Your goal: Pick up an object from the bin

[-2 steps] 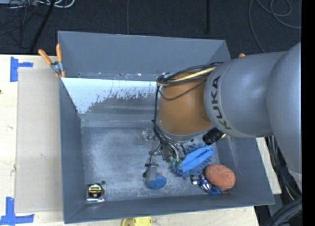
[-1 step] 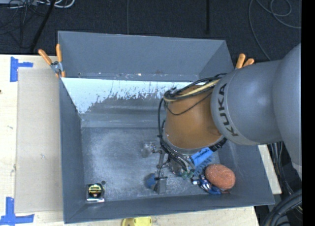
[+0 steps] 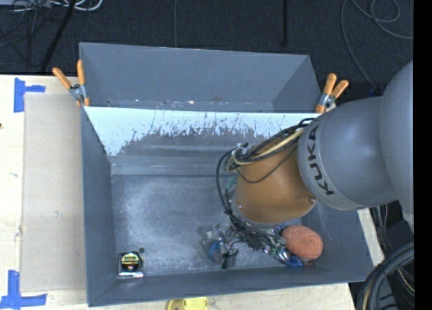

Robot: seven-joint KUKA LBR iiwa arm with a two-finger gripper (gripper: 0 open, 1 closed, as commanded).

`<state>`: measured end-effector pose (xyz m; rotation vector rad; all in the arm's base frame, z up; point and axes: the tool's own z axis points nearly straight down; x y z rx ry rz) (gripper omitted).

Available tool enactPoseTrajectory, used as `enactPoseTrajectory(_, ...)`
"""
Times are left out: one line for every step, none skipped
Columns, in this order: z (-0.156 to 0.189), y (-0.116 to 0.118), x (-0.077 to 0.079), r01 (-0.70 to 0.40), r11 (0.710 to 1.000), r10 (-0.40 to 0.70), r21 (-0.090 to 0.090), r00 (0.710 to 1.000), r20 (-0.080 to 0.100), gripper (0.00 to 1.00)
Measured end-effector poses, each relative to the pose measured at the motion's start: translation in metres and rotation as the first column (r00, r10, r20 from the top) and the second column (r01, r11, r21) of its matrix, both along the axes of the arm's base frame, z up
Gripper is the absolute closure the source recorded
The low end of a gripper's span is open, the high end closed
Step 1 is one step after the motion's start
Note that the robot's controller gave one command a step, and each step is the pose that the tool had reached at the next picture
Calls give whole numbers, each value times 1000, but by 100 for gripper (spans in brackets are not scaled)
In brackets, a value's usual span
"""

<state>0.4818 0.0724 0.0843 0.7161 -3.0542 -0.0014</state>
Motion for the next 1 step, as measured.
enactPoseTrajectory(0,0,0,1,1000,-1,0,1000,0,100)
